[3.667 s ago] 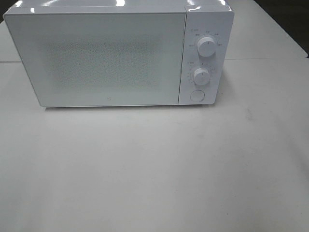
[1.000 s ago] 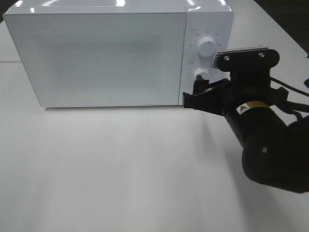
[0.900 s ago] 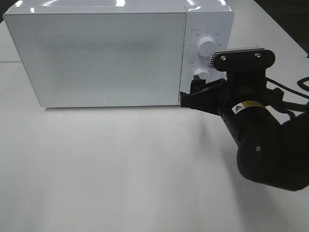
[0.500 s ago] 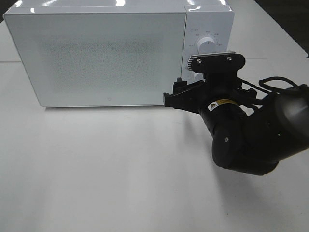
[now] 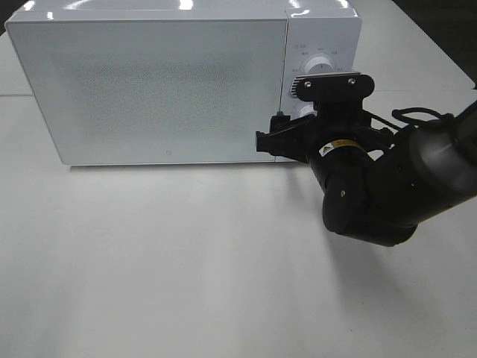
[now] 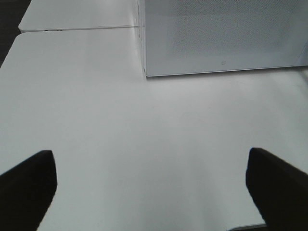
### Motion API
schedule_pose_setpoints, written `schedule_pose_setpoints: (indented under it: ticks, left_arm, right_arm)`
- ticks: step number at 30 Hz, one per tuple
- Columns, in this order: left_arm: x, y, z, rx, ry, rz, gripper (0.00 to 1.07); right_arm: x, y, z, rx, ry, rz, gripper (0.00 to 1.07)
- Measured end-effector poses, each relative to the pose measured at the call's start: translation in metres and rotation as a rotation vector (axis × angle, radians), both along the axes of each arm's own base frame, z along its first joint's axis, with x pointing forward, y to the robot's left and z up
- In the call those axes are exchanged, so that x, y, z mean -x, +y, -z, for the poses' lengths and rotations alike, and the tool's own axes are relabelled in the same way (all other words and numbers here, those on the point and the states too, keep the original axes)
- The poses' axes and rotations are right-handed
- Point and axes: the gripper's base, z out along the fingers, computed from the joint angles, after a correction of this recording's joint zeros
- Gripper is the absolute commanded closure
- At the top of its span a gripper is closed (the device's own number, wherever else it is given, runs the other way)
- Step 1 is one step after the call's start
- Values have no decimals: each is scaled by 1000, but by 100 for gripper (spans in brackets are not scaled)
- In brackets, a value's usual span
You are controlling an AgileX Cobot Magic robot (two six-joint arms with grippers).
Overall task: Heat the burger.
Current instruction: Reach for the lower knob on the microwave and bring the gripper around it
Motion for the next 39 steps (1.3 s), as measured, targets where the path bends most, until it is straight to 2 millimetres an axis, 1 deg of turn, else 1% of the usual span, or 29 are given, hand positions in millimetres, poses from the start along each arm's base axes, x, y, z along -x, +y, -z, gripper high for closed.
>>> schedule_pose_setpoints:
  ticks: [1, 4, 12, 14, 21, 31, 33, 34, 35, 36, 37, 38, 39]
  left_arm:
    - [0, 0, 0, 0, 0, 0, 6]
    - [0, 0, 0, 0, 0, 0, 6]
    - [0, 0, 0, 0, 0, 0, 6]
    - [0, 0, 0, 0, 0, 0, 6]
    - [0, 0, 0, 0, 0, 0, 6]
    - [0, 0, 0, 0, 0, 0, 6]
    - [0, 0, 0, 0, 0, 0, 6]
    - [0, 0, 0, 0, 0, 0, 6]
    - [0, 0, 0, 0, 0, 0, 6]
    - [0, 0, 0, 0, 0, 0, 6]
    - [0, 0, 0, 0, 0, 0, 6]
    - [0, 0, 0, 0, 0, 0, 6]
    - [0, 0, 0, 0, 0, 0, 6]
  right_arm:
    - [-5, 0, -1, -3, -9, 3, 32]
    - [-9, -1, 1, -2, 3, 1, 32]
    - [-14, -1, 5, 2, 2, -1, 32]
    - [-18, 3, 11, 9, 9, -6, 32]
    - [-19, 3, 11, 9, 2, -3, 32]
    - [-22, -3, 11, 6, -3, 24, 33]
    - [-22, -3, 11, 4, -3, 25, 38]
    - [-22, -3, 11, 4, -3, 25, 38]
    - [-22, -3, 11, 3, -3, 25, 41]
    - [-22, -3, 11, -1, -3, 26, 50]
    - [-22, -3, 11, -1, -3, 26, 50]
    - [-22, -3, 11, -5, -2, 26, 64]
    - [-22, -3, 11, -5, -2, 26, 64]
